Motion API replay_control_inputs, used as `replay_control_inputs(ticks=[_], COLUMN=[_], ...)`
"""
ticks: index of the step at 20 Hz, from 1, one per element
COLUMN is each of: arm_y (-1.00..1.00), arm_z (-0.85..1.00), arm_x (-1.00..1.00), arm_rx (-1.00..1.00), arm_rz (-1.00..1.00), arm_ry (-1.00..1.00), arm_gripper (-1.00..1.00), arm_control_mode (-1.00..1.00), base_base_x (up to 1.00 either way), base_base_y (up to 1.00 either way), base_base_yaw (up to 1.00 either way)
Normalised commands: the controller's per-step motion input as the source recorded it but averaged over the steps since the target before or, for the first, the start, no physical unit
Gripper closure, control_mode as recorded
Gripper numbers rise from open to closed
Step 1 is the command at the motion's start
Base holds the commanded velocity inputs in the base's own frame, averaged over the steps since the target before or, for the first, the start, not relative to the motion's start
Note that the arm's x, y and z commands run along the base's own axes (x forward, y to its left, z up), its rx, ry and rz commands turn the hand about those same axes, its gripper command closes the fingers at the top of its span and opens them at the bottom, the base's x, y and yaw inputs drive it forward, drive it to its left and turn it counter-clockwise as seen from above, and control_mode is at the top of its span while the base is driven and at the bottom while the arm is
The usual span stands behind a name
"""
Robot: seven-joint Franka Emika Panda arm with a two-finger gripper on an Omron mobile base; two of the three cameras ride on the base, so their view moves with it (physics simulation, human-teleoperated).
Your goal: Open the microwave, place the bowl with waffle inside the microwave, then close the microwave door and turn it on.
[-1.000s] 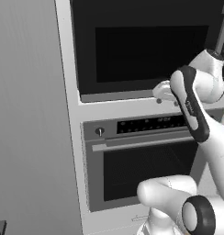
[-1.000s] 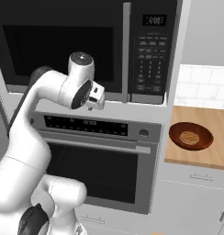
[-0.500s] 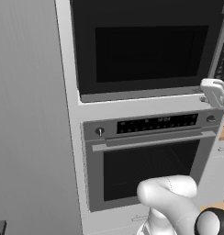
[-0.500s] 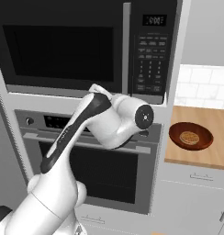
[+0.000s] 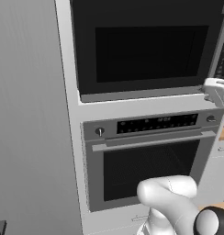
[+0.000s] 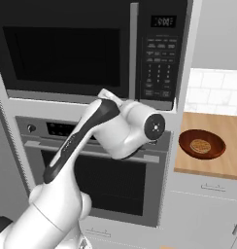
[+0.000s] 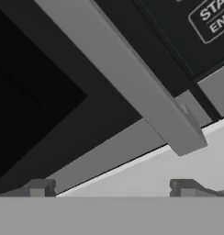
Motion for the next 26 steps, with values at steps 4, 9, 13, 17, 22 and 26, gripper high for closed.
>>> replay_control_inputs(ticks=[4,9,13,17,22,26], arm_y=[-0.26,-0.18,-0.15,-0.01,0.00,0.00], arm_z=[0.36,0.32,0.12,0.00,0.00,0.00], arm_x=[0.00,0.00,0.08,0.19,0.31,0.44], arm_rx=[-0.22,-0.23,-0.13,-0.01,0.07,0.08], arm_rz=[-0.12,-0.08,-0.03,0.00,0.00,0.00], arm_ry=[0.02,0.03,0.00,0.00,-0.04,0.00], arm_gripper=[-1.00,-1.00,-1.00,-1.00,-1.00,-1.00], arm_control_mode=[-1.00,-1.00,-1.00,-1.00,-1.00,-1.00], base_base_x=[0.00,0.00,0.00,0.00,0.00,0.00], base_base_y=[0.00,0.00,0.00,0.00,0.00,0.00], base_base_yaw=[0.00,0.00,0.00,0.00,0.00,0.00])
